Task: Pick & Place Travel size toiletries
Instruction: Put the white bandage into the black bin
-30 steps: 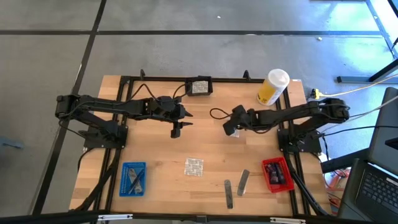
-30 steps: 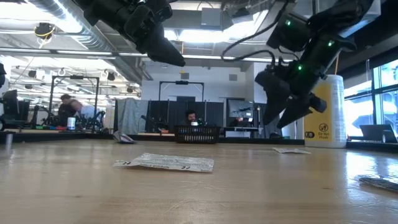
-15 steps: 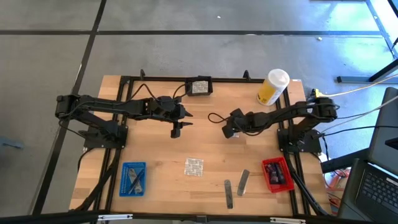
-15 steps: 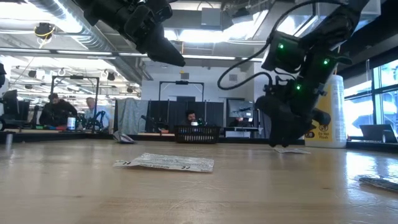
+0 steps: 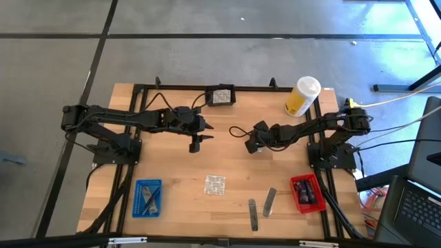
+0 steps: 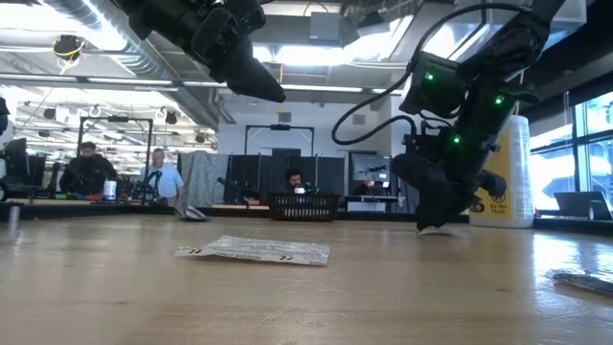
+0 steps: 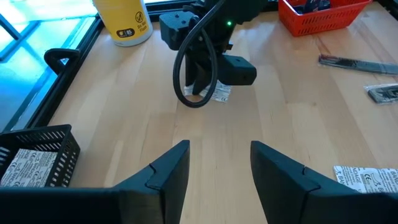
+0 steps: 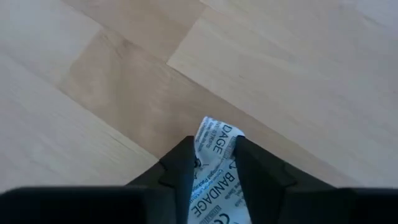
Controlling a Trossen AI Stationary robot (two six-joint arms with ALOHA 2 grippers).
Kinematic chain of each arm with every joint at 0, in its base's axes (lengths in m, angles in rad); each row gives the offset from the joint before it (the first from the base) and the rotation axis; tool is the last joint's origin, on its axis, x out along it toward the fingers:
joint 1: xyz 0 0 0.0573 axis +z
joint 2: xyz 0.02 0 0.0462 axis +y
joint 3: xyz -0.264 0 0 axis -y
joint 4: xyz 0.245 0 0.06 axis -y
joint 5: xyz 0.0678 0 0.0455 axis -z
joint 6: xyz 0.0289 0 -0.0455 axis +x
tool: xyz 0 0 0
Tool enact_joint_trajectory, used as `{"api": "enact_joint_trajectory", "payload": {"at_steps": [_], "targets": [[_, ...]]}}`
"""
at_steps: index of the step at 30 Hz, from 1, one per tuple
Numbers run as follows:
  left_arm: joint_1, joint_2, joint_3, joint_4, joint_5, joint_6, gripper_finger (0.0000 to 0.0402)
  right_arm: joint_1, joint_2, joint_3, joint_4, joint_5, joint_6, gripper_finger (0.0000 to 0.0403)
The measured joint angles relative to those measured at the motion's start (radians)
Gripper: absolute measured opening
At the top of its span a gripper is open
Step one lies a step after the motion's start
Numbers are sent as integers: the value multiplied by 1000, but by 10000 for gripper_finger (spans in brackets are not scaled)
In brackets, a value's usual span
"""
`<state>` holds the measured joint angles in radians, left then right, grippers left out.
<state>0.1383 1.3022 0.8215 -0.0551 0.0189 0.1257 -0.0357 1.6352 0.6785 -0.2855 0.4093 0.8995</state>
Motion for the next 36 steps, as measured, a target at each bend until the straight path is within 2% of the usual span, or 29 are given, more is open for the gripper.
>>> {"api": "enact_joint_trajectory", "payload": {"at_steps": [9,13,22,30,36], "targets": [[0,0,0,0,0,0,163,0,0,0,6,-17,-25,28],[0,0,0,0,0,0,163,-1,-8,-2,5,-25,-48,5],[0,0,0,0,0,0,163,1,-103,-7,-9,-118,-98,2],[0,0,0,0,0,-3,163,35,-216,-6,45,-148,-173,1],[0,-1,2,149,0,-204,163,81,-295,-5,134,-176,-234,1]]}}
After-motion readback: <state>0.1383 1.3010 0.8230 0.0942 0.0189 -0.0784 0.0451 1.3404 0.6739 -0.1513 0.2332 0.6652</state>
